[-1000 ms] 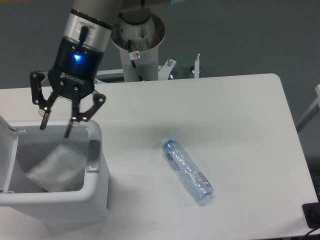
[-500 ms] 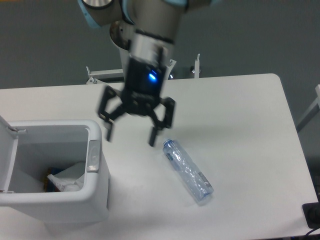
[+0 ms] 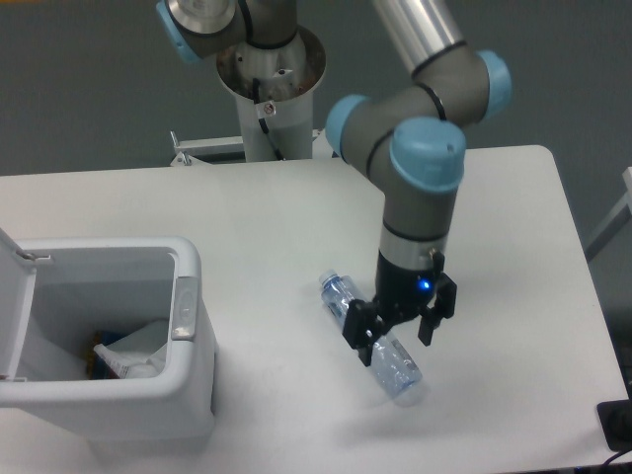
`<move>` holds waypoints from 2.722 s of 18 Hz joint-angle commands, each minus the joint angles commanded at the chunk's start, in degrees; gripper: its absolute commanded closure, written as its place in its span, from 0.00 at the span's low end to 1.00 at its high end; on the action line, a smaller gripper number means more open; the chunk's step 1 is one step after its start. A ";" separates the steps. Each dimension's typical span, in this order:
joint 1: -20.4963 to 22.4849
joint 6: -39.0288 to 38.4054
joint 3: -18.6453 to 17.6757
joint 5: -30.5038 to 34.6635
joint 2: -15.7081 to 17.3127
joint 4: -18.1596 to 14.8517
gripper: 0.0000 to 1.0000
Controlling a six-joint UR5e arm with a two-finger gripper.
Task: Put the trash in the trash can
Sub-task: 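Move the open gripper over the clear plastic bottle, then lower the gripper and close it around the bottle's middle, then lift the bottle and carry it over the white bin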
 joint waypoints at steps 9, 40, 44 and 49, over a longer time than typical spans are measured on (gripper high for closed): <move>-0.61 1.58 1.15 3.53 -6.00 0.97 0.00; -0.79 1.67 1.93 3.53 -3.55 0.45 0.40; -0.70 -0.52 6.40 -0.14 0.58 0.62 0.40; -0.79 -7.73 15.55 -9.73 3.31 1.23 0.40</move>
